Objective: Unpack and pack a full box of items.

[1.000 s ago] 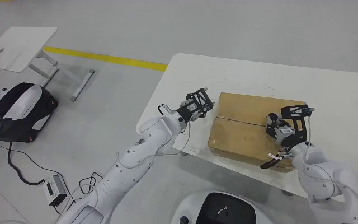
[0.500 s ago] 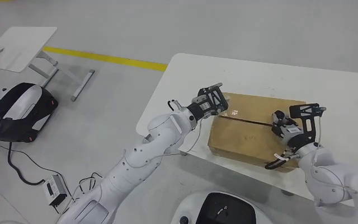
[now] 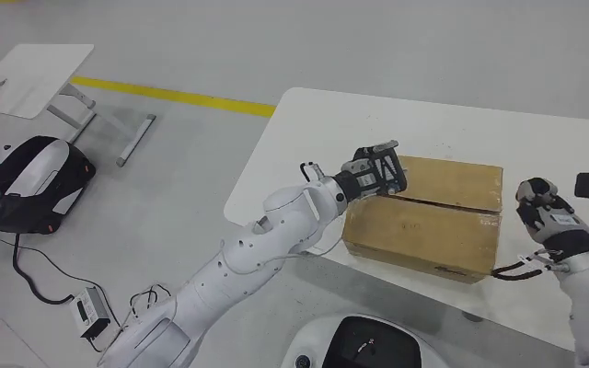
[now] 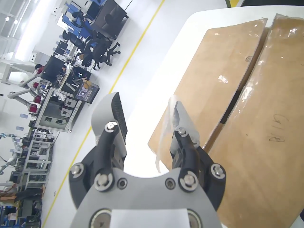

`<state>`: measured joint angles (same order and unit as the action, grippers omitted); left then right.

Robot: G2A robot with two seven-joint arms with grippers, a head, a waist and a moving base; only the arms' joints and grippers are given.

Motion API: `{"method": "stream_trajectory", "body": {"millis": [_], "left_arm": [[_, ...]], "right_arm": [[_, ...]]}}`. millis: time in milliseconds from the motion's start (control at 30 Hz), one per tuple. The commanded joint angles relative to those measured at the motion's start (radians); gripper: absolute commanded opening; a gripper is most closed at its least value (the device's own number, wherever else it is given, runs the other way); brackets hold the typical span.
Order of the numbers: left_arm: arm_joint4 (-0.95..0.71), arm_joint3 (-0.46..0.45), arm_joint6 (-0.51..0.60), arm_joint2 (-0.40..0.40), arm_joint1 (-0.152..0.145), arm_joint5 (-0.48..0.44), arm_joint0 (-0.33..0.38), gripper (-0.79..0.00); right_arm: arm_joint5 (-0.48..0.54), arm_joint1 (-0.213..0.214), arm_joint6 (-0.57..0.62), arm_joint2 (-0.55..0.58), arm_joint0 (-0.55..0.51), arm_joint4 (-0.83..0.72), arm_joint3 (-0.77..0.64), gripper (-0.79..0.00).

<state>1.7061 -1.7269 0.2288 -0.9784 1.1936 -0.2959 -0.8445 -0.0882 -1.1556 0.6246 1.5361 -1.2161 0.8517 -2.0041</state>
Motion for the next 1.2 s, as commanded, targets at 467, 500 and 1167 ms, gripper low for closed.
{"method": "stream_trajectory", "body": {"millis": [467, 500, 1167], "left_arm": [[0.047, 0.102, 0.035, 0.218, 0.085, 0.028, 0.144, -0.077], [0.06, 0.106, 0.037, 0.229, 0.09, 0.032, 0.152, -0.003], [0.042, 0.074, 0.097, 0.266, 0.162, 0.047, 0.203, 0.0]], "right_arm": [[0.024, 0.011, -0.058, 0.236, -0.175, -0.111, -0.024, -0.785], [0.027, 0.011, -0.061, 0.242, -0.181, -0.115, -0.023, -0.785], [0.087, 0.021, -0.058, 0.299, -0.19, -0.174, -0.005, -0.785]]}}
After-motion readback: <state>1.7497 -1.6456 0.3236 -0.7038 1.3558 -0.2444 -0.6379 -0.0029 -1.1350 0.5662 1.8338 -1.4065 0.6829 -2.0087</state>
